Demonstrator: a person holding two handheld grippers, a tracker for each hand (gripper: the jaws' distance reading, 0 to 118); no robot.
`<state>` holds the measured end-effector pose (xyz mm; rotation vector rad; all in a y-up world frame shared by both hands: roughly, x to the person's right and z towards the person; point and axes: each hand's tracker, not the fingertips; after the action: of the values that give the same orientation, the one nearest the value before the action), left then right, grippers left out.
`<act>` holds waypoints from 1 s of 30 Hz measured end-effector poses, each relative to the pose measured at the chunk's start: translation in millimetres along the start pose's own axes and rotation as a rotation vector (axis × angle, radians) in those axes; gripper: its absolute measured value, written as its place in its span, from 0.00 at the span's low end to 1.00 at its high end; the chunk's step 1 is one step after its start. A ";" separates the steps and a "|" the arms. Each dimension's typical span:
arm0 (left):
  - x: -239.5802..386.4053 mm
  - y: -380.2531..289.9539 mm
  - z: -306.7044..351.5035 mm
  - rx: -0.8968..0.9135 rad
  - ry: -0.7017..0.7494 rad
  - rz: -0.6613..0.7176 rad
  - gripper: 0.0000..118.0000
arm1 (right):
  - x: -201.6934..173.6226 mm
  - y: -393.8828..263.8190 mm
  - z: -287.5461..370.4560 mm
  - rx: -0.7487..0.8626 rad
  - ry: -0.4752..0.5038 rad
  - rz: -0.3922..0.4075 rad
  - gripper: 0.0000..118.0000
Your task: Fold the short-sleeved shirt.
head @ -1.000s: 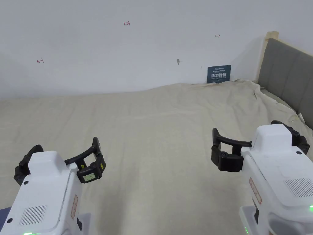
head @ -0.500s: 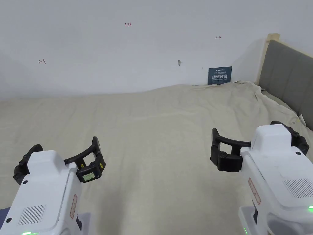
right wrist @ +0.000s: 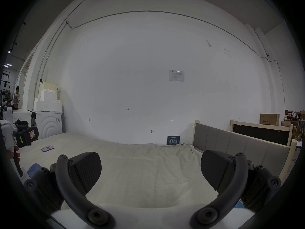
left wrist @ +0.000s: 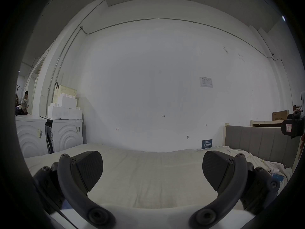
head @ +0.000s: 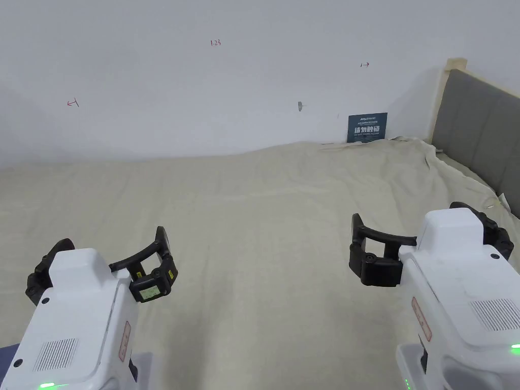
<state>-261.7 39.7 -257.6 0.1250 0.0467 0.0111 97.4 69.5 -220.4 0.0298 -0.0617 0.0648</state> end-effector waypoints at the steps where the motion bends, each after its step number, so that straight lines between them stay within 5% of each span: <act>1: 0.0 0.1 0.1 0.002 0.000 0.001 1.00 | -0.1 0.1 0.0 0.000 0.000 -0.001 1.00; 30: -2.0 -2.6 0.8 -0.008 -0.001 -0.020 1.00 | -3.9 2.0 -5.4 -0.037 0.003 -0.035 1.00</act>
<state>-263.6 37.0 -257.0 0.1166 0.0464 -0.0083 93.8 71.4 -225.9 -0.0061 -0.0596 0.0286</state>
